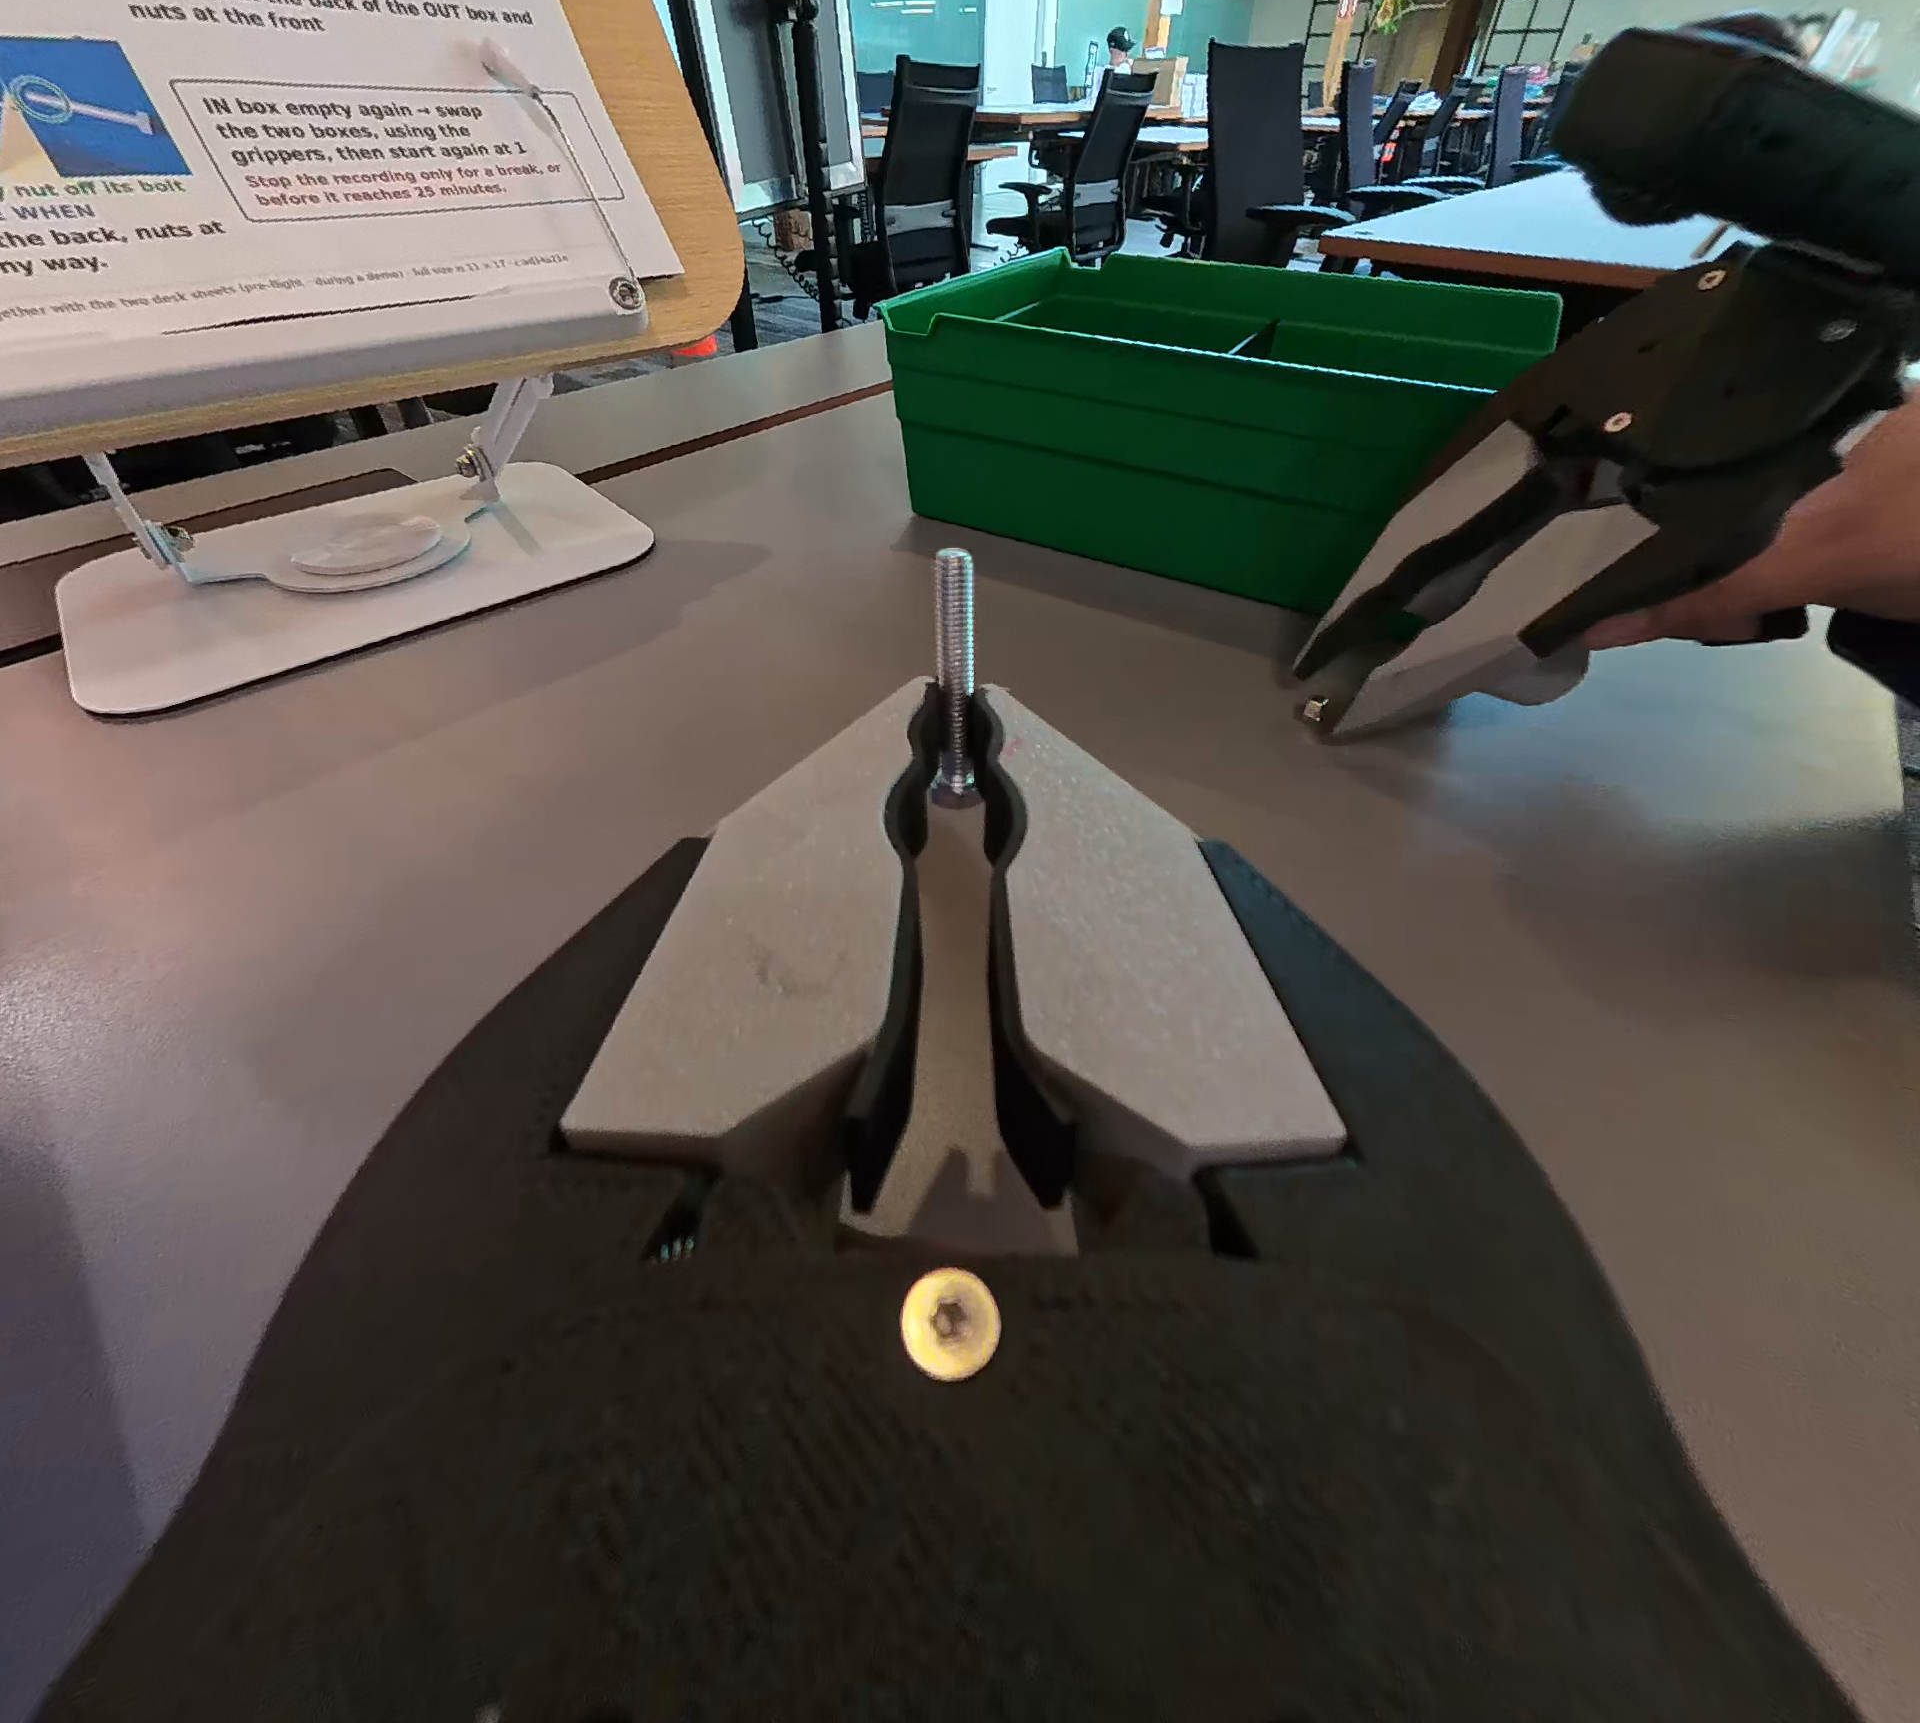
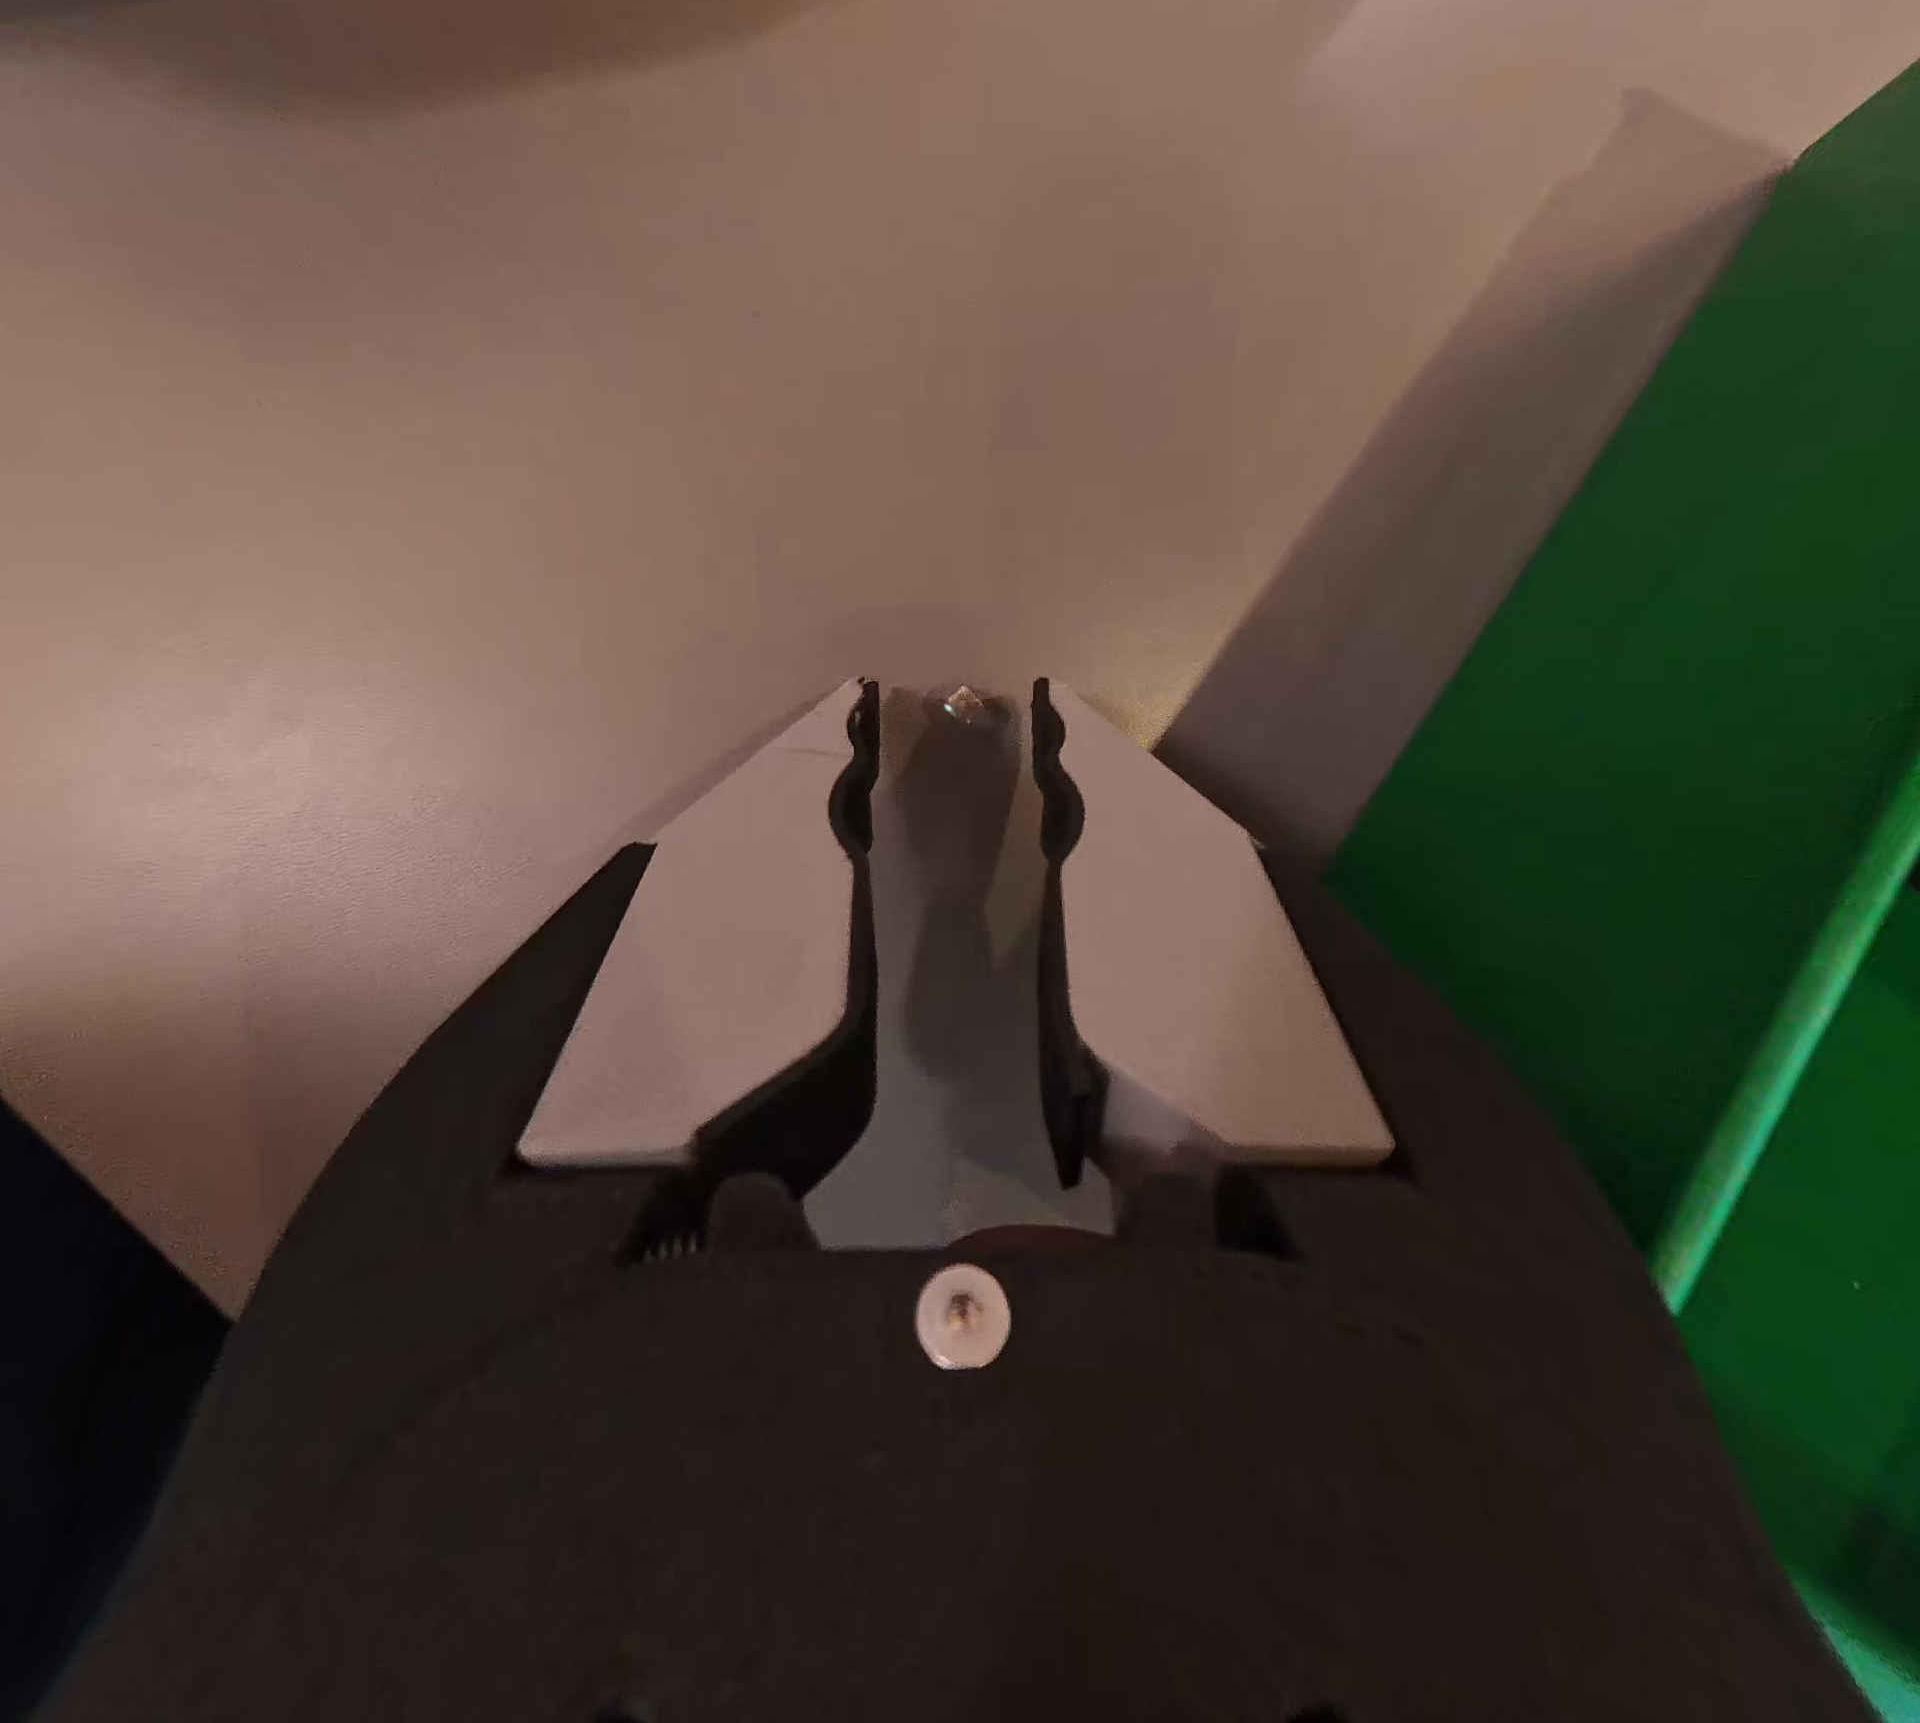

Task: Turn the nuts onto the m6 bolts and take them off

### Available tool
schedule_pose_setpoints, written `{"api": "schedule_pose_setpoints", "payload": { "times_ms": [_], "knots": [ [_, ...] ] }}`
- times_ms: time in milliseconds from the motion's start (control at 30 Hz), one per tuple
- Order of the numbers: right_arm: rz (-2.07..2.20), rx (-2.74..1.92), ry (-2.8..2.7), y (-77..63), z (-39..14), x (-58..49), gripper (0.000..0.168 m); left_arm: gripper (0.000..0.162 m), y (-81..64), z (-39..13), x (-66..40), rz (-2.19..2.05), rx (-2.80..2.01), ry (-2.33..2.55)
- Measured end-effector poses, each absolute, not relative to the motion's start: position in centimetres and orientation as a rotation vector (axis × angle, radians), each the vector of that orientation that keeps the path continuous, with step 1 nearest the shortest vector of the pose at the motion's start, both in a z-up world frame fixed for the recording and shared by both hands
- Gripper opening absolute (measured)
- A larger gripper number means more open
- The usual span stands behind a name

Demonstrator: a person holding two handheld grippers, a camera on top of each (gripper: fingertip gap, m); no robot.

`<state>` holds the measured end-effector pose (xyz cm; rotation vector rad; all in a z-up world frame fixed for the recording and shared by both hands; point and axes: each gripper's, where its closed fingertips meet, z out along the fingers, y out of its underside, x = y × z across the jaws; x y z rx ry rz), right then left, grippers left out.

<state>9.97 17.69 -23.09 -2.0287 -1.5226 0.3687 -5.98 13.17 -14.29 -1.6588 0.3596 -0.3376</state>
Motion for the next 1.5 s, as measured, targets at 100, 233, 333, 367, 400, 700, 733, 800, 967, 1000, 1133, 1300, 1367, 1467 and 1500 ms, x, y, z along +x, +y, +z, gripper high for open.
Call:
{"api": "schedule_pose_setpoints", "payload": {
  "times_ms": [100,233,333,367,400,700,733,800,967,1000,1133,1300,1367,1467,1500],
  "knots": [
    [0.300,-2.032,-1.525,18.2,-23.6,10.2,0.017,0.003,13.1,-14.3,-5.9,-0.345,-1.661,0.359],
    [0.365,-2.008,-1.539,17.7,-23.8,9.8,0.001,0.003,13.1,-14.3,-5.8,-0.349,-1.663,0.363],
    [0.417,-2.020,-1.520,17.4,-23.7,10.1,0.001,0.003,13.1,-14.3,-5.8,-0.350,-1.662,0.363],
    [0.443,-2.010,-1.507,17.2,-23.3,10.0,0.001,0.003,13.1,-14.3,-5.8,-0.350,-1.662,0.362],
    [0.471,-1.997,-1.496,17.0,-22.8,10.0,0.001,0.003,13.1,-14.3,-5.8,-0.351,-1.663,0.362],
    [0.582,-1.894,-1.411,16.1,-17.2,10.7,0.001,0.003,13.1,-14.3,-5.8,-0.347,-1.662,0.362],
    [0.610,-1.860,-1.392,15.9,-15.9,10.7,0.001,0.003,13.1,-14.3,-5.8,-0.348,-1.662,0.364],
    [0.606,-1.798,-1.317,16.5,-13.1,11.5,0.001,0.003,13.1,-14.3,-5.7,-0.349,-1.662,0.370],
    [0.451,-1.786,-1.055,22.8,-8.9,17.0,0.001,0.003,12.8,-14.1,-5.1,-0.366,-1.640,0.398],
    [0.433,-1.826,-1.022,24.1,-9.5,18.1,0.001,0.003,12.7,-14.0,-4.8,-0.373,-1.636,0.412],
    [0.377,-2.035,-0.982,27.9,-14.5,21.2,0.002,0.003,12.6,-14.2,-4.1,-0.361,-1.633,0.459],
    [0.443,-2.203,-0.993,27.4,-18.9,21.5,0.006,0.003,12.6,-14.2,-4.2,-0.370,-1.633,0.450],
    [0.434,-2.180,-0.948,27.7,-18.4,21.7,0.014,0.003,12.6,-14.2,-4.1,-0.376,-1.633,0.453],
    [0.485,-2.127,-0.922,27.2,-16.6,21.4,0.012,0.003,12.5,-14.1,-3.9,-0.380,-1.626,0.467],
    [0.489,-2.109,-0.918,27.0,-16.0,21.4,0.012,0.003,12.5,-14.1,-3.8,-0.381,-1.625,0.471]
  ]
}}
